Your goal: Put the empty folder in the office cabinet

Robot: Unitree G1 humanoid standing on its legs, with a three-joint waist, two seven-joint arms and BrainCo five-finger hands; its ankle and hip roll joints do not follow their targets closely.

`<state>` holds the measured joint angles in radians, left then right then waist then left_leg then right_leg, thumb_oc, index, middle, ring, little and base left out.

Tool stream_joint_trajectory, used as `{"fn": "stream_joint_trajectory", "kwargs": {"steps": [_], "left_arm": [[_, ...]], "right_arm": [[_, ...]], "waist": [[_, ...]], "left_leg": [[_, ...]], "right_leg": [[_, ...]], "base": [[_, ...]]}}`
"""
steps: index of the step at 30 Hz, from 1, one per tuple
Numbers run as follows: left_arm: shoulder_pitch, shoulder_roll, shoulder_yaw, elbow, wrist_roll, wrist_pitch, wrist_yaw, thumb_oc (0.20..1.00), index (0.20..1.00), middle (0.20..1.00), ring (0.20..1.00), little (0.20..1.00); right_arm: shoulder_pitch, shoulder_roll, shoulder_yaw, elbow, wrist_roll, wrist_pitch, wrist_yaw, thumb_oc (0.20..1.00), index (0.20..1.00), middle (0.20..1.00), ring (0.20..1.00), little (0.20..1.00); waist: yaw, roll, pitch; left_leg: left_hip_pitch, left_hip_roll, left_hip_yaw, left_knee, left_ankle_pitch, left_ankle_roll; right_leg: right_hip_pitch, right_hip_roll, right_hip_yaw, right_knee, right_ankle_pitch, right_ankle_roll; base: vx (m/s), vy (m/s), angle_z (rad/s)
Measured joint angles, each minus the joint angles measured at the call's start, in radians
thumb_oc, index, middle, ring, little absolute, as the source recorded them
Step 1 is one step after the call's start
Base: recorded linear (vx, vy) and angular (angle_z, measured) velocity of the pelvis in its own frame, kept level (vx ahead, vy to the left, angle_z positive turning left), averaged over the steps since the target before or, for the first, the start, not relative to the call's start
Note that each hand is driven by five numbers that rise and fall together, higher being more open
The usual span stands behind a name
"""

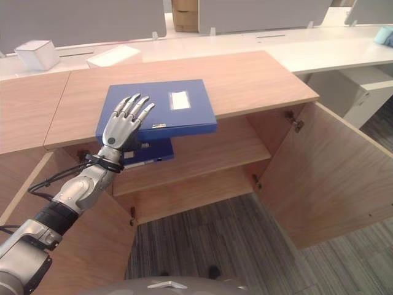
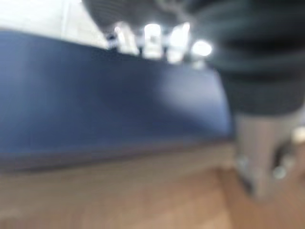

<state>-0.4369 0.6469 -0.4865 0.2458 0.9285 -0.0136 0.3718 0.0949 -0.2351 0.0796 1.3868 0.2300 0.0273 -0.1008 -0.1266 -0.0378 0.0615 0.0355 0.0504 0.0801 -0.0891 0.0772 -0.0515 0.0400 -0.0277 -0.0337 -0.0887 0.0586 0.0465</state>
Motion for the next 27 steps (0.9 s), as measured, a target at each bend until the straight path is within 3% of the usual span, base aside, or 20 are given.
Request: {"fn": "stream_joint_trajectory", "kwargs": {"steps": [12,20,27], "left_arm": [[-0.01,0.0,-0.004,0.032,0.0,0.007,0.002,1.0,1.0,1.0,1.0,1.0],[-0.176,0.003,-0.043,0.118,-0.001,0.036,0.025,1.0,1.0,1.0,1.0,1.0],[-0.201,0.005,-0.04,0.125,-0.002,0.049,0.039,1.0,1.0,1.0,1.0,1.0]], "right_arm": [[-0.001,0.0,0.0,0.0,0.028,-0.003,0.0,1.0,1.0,1.0,1.0,1.0],[-0.04,0.0,-0.003,0.0,0.068,-0.016,-0.001,1.0,1.0,1.0,1.0,1.0],[-0.042,-0.001,-0.004,0.0,0.105,-0.024,-0.009,1.0,1.0,1.0,1.0,1.0]], "waist": [[-0.001,-0.001,0.001],[-0.004,-0.014,0.028],[-0.005,-0.016,0.052]], "left_leg": [[-0.019,0.0,0.012,0.0,0.002,0.001],[-0.093,0.0,0.014,0.009,0.024,0.003],[-0.097,0.001,0.023,0.0,0.022,-0.003]], "right_leg": [[-0.024,0.0,0.009,0.001,0.006,-0.002],[-0.099,0.001,0.02,0.004,0.033,0.003],[-0.108,0.001,0.023,-0.001,0.034,0.007]], "base": [[0.0,0.001,-0.02],[-0.04,-0.007,-0.03],[-0.01,-0.002,-0.03]]}}
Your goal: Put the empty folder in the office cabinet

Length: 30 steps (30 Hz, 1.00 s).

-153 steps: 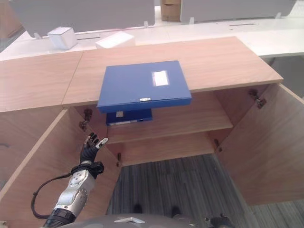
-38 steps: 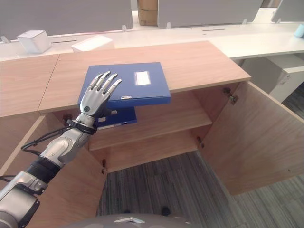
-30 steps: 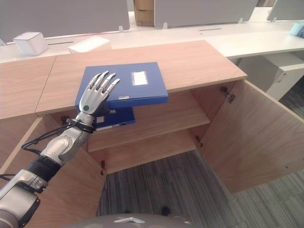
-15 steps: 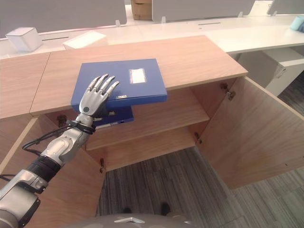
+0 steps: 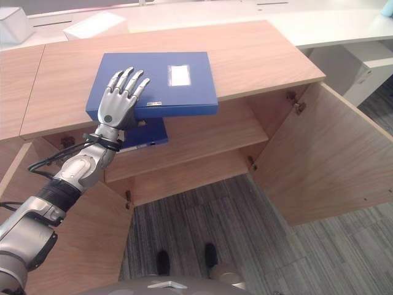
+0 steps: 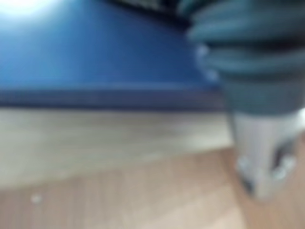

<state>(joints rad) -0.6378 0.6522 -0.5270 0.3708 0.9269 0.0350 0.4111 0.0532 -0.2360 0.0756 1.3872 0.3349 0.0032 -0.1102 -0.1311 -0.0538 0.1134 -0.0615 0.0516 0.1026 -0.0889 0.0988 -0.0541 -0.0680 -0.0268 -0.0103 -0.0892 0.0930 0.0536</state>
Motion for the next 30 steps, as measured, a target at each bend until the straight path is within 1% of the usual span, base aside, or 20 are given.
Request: {"fn": "stream_joint_trajectory", "kwargs": {"steps": [11,13,14,15,17,18,19,22,23,26,27,29,30], "left_arm": [[0.009,0.0,-0.001,-0.01,-0.008,-0.006,-0.01,1.0,1.0,1.0,1.0,1.0],[0.036,-0.004,0.018,-0.026,-0.009,-0.01,-0.014,1.0,1.0,1.0,1.0,1.0],[0.081,-0.006,0.031,-0.054,-0.015,-0.009,-0.013,1.0,1.0,1.0,1.0,1.0],[0.147,-0.012,0.067,-0.091,-0.02,-0.017,-0.018,1.0,1.0,1.0,1.0,1.0],[0.175,-0.016,0.06,-0.099,-0.023,-0.027,-0.035,1.0,1.0,1.0,1.0,1.0],[0.2,-0.019,0.068,-0.1,-0.039,-0.032,-0.04,1.0,1.0,1.0,1.0,1.0],[0.232,-0.032,0.087,-0.101,-0.05,-0.036,-0.046,1.0,1.0,1.0,1.0,1.0],[0.269,-0.041,0.098,-0.106,-0.059,-0.041,-0.058,1.0,1.0,1.0,1.0,1.0],[0.283,-0.042,0.099,-0.107,-0.059,-0.042,-0.061,0.793,0.793,0.793,0.793,0.793],[0.283,-0.042,0.099,-0.107,-0.059,-0.042,-0.061,0.793,0.793,0.793,0.793,0.793],[0.298,-0.048,0.112,-0.129,-0.073,-0.042,-0.056,0.586,0.586,0.586,0.586,0.586],[0.298,-0.048,0.112,-0.129,-0.073,-0.042,-0.056,0.586,0.586,0.586,0.586,0.586],[0.293,-0.048,0.135,-0.137,-0.079,-0.046,-0.054,0.2,0.2,0.2,0.2,0.2]], "right_arm": [[-0.013,0.0,-0.001,-0.001,0.001,-0.001,0.0,1.0,1.0,1.0,1.0,1.0],[-0.017,0.0,-0.01,-0.003,0.001,-0.002,0.0,1.0,1.0,1.0,1.0,1.0],[-0.016,0.0,-0.02,-0.005,0.001,-0.003,-0.001,1.0,1.0,1.0,1.0,1.0],[-0.014,0.001,-0.04,-0.009,0.002,-0.001,-0.001,1.0,1.0,1.0,1.0,1.0],[-0.003,0.0,-0.041,-0.008,0.002,-0.002,-0.002,1.0,1.0,1.0,1.0,1.0],[-0.006,0.0,-0.048,-0.008,0.002,-0.001,-0.003,1.0,1.0,1.0,1.0,1.0],[-0.007,0.0,-0.058,-0.008,0.003,-0.001,-0.003,1.0,1.0,1.0,1.0,1.0],[0.001,-0.001,-0.073,-0.007,0.003,0.0,-0.004,1.0,1.0,1.0,1.0,1.0],[0.002,-0.001,-0.079,-0.008,0.005,0.0,-0.005,1.0,1.0,1.0,1.0,1.0],[0.002,-0.001,-0.079,-0.008,0.005,0.0,-0.005,1.0,1.0,1.0,1.0,1.0],[0.012,-0.001,-0.08,-0.007,0.036,0.003,-0.008,1.0,1.0,1.0,1.0,1.0],[0.012,-0.001,-0.08,-0.007,0.036,0.003,-0.008,1.0,1.0,1.0,1.0,1.0],[0.025,-0.001,-0.08,-0.007,0.039,0.004,-0.008,1.0,1.0,1.0,1.0,1.0]], "waist": [[0.002,0.001,0.0],[0.004,0.003,0.0],[0.005,0.006,0.0],[0.002,0.009,0.001],[0.009,0.014,0.0],[0.014,0.019,-0.002],[0.013,0.023,-0.001],[0.016,0.031,-0.009],[0.016,0.034,-0.016],[0.016,0.034,-0.016],[0.022,0.042,-0.025],[0.022,0.042,-0.025],[0.024,0.046,-0.035]], "left_leg": [[0.003,0.0,0.002,0.002,0.004,0.006],[0.005,0.0,0.002,0.005,0.004,0.006],[0.016,-0.001,0.003,0.007,0.005,0.006],[0.036,0.0,0.006,0.0,0.002,0.006],[0.055,0.001,0.003,0.0,-0.006,0.004],[0.057,0.001,0.002,0.0,-0.012,-0.002],[0.069,0.001,0.004,0.0,-0.012,-0.002],[0.087,0.002,0.002,0.0,-0.021,-0.002],[0.086,0.002,0.002,0.0,-0.023,0.001],[0.086,0.002,0.002,0.0,-0.023,0.001],[0.089,0.002,0.002,0.0,-0.022,0.001],[0.089,0.002,0.002,0.0,-0.022,0.001],[0.102,0.002,0.003,0.0,-0.022,0.001]], "right_leg": [[0.002,0.0,0.002,0.001,0.001,0.0],[0.005,0.0,0.001,0.005,0.003,0.0],[0.013,0.0,0.002,0.005,0.006,-0.004],[0.032,0.0,0.003,0.003,0.005,-0.005],[0.055,0.0,0.001,0.0,-0.009,-0.007],[0.057,0.0,0.0,0.0,-0.01,-0.007],[0.067,0.0,0.002,-0.001,-0.01,-0.007],[0.087,0.002,0.001,-0.001,-0.015,-0.008],[0.086,0.002,0.001,-0.001,-0.015,-0.008],[0.086,0.002,0.001,-0.001,-0.015,-0.008],[0.088,0.002,0.002,-0.001,-0.014,-0.007],[0.088,0.002,0.002,-0.001,-0.014,-0.007],[0.1,0.002,0.004,-0.001,-0.014,-0.007]], "base": [[0.0,0.001,0.0],[0.01,-0.001,-0.02],[0.01,-0.001,-0.07],[0.04,-0.002,-0.05],[0.05,-0.004,0.07],[0.04,-0.001,0.04],[0.0,0.0,0.0],[0.01,-0.002,0.01],[0.0,0.0,0.0],[0.0,0.0,0.0],[0.0,0.0,0.0],[0.01,0.002,-0.02],[0.03,0.006,-0.03]]}}
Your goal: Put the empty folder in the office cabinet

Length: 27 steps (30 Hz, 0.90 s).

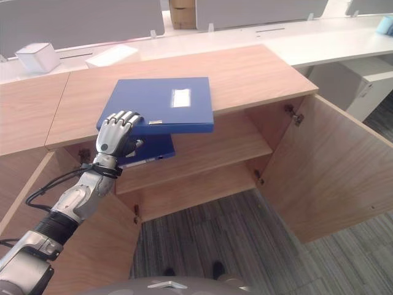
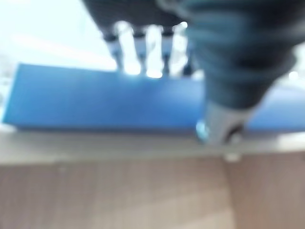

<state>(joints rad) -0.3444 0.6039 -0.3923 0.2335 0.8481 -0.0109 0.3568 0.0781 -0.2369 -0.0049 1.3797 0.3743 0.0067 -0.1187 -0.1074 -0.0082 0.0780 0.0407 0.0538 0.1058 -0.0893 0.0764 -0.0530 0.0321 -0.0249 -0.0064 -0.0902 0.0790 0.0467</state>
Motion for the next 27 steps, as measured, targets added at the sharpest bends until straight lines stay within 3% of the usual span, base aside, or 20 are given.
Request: {"fn": "stream_joint_trajectory", "kwargs": {"steps": [22,23,24,27], "left_arm": [[0.035,0.007,0.0,0.0,0.001,-0.016,-0.007,0.2,0.2,0.2,0.2,0.2],[0.035,0.007,0.0,0.0,0.001,-0.016,-0.009,0.57,0.57,0.57,0.57,0.57],[0.035,0.007,0.0,0.0,0.001,-0.016,-0.012,1.0,1.0,1.0,1.0,1.0],[0.036,0.007,-0.001,0.001,-0.007,-0.017,-0.017,1.0,1.0,1.0,1.0,1.0]], "right_arm": [[0.028,-0.002,-0.007,-0.002,0.002,0.0,-0.001,1.0,1.0,1.0,1.0,1.0],[0.028,-0.002,-0.007,-0.002,0.002,0.0,-0.001,1.0,1.0,1.0,1.0,1.0],[0.028,-0.002,-0.007,-0.002,0.002,0.0,-0.001,1.0,1.0,1.0,1.0,1.0],[0.028,-0.002,-0.007,-0.002,0.002,0.0,-0.001,1.0,1.0,1.0,1.0,1.0]], "waist": [[-0.007,0.0,-0.031],[-0.007,-0.002,-0.032],[-0.007,-0.003,-0.033],[-0.006,-0.006,-0.035]], "left_leg": [[0.018,0.0,0.009,0.0,0.0,0.0],[0.018,0.0,0.008,0.0,0.0,0.0],[0.018,0.0,0.008,0.0,0.0,0.001],[0.017,0.0,0.008,0.0,0.0,0.001]], "right_leg": [[0.015,0.0,0.008,0.0,0.001,0.001],[0.015,0.0,0.008,0.0,0.001,0.001],[0.014,0.0,0.008,0.0,0.001,0.001],[0.014,0.0,0.008,0.0,0.001,0.002]], "base": [[0.0,0.001,0.0],[0.0,0.0,0.0],[0.0,0.0,0.0],[0.0,0.0,0.0]]}}
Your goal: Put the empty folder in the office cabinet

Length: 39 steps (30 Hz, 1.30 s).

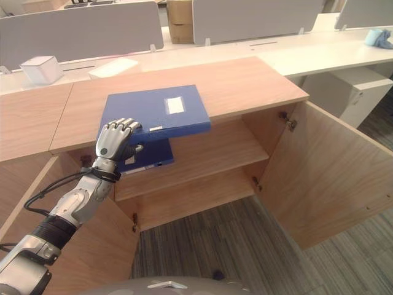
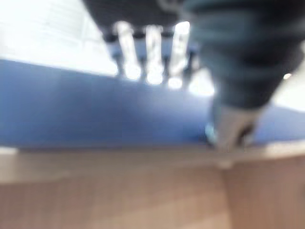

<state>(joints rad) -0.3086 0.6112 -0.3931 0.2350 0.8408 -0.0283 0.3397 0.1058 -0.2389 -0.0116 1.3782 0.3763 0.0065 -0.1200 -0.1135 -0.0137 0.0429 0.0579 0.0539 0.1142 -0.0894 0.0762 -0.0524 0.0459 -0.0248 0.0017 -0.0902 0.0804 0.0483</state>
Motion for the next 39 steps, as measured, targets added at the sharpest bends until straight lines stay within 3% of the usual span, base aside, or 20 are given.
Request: {"fn": "stream_joint_trajectory", "kwargs": {"steps": [8,19,39], "left_arm": [[0.047,0.0,-0.01,0.011,-0.01,-0.006,-0.018,1.0,1.0,1.0,1.0,1.0],[0.047,-0.001,-0.01,0.011,-0.009,-0.006,-0.018,1.0,1.0,1.0,1.0,1.0],[0.03,-0.004,0.0,0.01,-0.007,0.03,0.083,1.0,1.0,1.0,1.0,1.0]], "right_arm": [[0.001,0.0,0.0,0.004,0.0,0.0,-0.001,1.0,1.0,1.0,1.0,1.0],[0.001,0.0,0.0,0.004,0.001,0.0,-0.001,1.0,1.0,1.0,1.0,1.0],[0.004,0.001,0.001,0.008,0.037,-0.002,-0.006,1.0,1.0,1.0,1.0,1.0]], "waist": [[0.002,-0.016,-0.006],[0.003,-0.012,-0.004],[-0.001,-0.016,0.023]], "left_leg": [[-0.003,0.0,0.001,0.0,0.0,0.0],[-0.004,0.0,0.0,0.0,0.0,0.0],[-0.014,0.0,-0.011,0.0,0.0,0.0]], "right_leg": [[-0.004,0.0,0.0,0.0,0.0,0.0],[-0.005,0.0,0.0,0.0,0.0,0.0],[-0.009,0.0,-0.01,0.0,-0.002,-0.002]], "base": [[0.0,0.0,0.0],[0.0,0.0,0.0],[0.0,-0.001,0.01]]}}
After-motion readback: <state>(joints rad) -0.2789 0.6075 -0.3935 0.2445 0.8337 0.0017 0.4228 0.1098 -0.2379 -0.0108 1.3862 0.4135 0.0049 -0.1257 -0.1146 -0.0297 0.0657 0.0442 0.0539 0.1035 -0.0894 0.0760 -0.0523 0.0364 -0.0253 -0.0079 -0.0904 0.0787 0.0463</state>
